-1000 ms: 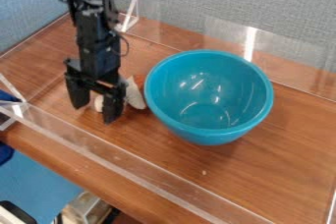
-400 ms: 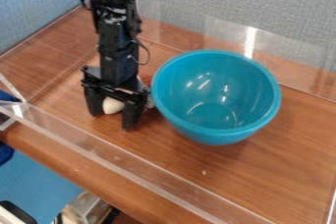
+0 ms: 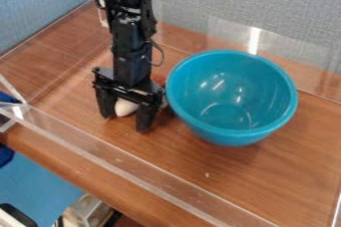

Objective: Put the mushroom in the blue bowl

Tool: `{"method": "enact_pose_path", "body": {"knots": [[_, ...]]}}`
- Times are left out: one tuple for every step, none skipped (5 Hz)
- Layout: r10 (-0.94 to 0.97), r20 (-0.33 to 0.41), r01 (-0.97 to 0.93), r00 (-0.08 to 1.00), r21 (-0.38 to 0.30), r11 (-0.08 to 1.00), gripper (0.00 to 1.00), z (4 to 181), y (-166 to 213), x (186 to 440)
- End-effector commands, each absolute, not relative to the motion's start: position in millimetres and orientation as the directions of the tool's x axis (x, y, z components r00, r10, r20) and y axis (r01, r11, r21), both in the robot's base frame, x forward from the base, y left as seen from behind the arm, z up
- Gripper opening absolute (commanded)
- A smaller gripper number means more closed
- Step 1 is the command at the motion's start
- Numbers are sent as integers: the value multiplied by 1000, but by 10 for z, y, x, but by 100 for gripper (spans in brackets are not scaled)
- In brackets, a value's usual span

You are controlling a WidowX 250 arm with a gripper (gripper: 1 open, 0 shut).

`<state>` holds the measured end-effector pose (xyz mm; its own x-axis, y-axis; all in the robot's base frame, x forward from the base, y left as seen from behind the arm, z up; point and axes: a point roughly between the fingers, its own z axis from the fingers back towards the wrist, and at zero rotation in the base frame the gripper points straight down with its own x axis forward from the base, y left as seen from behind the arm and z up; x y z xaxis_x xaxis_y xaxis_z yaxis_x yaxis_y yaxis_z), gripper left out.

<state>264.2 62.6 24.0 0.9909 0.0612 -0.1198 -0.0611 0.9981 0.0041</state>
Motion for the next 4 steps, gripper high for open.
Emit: {"method": "enact_pose_path", "body": {"knots": [[99,-55,-98,994,14,995,0,383,575,2779],[104,-55,-103,993,15,995,0,365,591,2777],[106,-54,-105,993,18,994,0,348,550,2696],[110,-50,-109,993,22,994,0,356,510,2616]]}}
